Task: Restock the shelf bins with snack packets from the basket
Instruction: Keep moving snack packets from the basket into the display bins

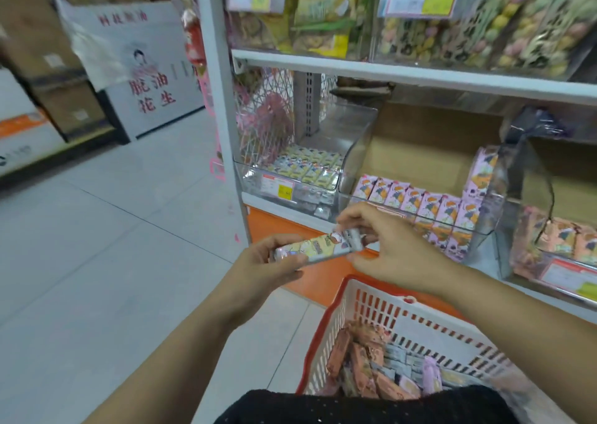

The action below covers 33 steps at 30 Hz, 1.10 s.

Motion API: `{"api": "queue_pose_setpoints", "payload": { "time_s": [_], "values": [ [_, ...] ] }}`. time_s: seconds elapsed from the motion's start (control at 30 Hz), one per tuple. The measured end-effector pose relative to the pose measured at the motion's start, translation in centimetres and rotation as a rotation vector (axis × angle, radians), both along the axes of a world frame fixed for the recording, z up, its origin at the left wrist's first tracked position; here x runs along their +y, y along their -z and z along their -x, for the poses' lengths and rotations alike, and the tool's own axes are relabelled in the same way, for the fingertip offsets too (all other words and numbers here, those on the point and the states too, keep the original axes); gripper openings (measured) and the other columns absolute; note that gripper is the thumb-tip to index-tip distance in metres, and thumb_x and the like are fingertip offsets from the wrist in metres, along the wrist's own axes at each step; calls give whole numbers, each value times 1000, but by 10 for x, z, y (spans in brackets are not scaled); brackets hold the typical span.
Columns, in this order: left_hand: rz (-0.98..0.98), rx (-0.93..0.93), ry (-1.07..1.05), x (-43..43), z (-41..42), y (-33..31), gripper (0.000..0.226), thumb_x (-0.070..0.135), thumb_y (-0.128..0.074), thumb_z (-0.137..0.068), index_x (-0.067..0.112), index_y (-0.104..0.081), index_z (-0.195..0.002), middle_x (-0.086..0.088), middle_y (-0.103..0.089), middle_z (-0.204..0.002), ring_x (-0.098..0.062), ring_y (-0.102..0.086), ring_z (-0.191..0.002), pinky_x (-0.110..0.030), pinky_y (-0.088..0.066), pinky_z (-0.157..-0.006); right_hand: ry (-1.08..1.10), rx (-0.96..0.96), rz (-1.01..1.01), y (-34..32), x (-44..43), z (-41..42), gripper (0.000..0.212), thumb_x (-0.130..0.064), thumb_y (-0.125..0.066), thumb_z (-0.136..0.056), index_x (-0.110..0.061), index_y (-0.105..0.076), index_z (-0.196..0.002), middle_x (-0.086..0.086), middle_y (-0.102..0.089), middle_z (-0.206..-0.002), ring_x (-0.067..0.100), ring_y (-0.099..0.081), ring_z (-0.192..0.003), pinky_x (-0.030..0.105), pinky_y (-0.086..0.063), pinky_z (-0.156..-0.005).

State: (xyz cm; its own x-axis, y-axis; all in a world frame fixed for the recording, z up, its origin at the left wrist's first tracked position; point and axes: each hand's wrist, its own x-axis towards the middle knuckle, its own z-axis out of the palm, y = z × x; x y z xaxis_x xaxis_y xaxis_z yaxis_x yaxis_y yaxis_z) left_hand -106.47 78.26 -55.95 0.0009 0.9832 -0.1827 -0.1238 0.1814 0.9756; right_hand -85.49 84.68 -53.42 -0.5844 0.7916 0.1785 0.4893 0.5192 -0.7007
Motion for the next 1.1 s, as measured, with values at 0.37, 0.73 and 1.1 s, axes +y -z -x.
{"api": "queue_pose_setpoints", "payload": {
  "time_s": [0.37,0.73,1.1],
  "values": [
    [-46,-385,-563,-9,-66,-29,44,10,-63,-89,5,-40,-127,-24,-59,-122,-31,-64,-104,-32,-54,-76,142,294,-100,-12,-35,34,25,-15,-78,-72,-20,-56,-83,-9,-60,-76,3,-55,-70,17,-43,-60],
    [-76,104,-503,61,0,-32,29,16,-60,-93,2,-53,-118,-12,-61,-89,-25,-62,-74,-43,-59,-71,163,-115,-165,-24,17,-2,35,-23,-64,-88,-22,-59,-122,-7,-58,-125,10,-51,-116,24,-39,-96],
    [-185,740,-410,184,43,-46,33,23,-53,-96,8,-51,-125,-9,-61,-119,-24,-58,-102,-35,-47,-86,195,-509,-292,4,112,26,71,-33,-53,-95,-25,-12,-152,-4,6,-160,18,-5,-147,33,-21,-114]
  ]
}}
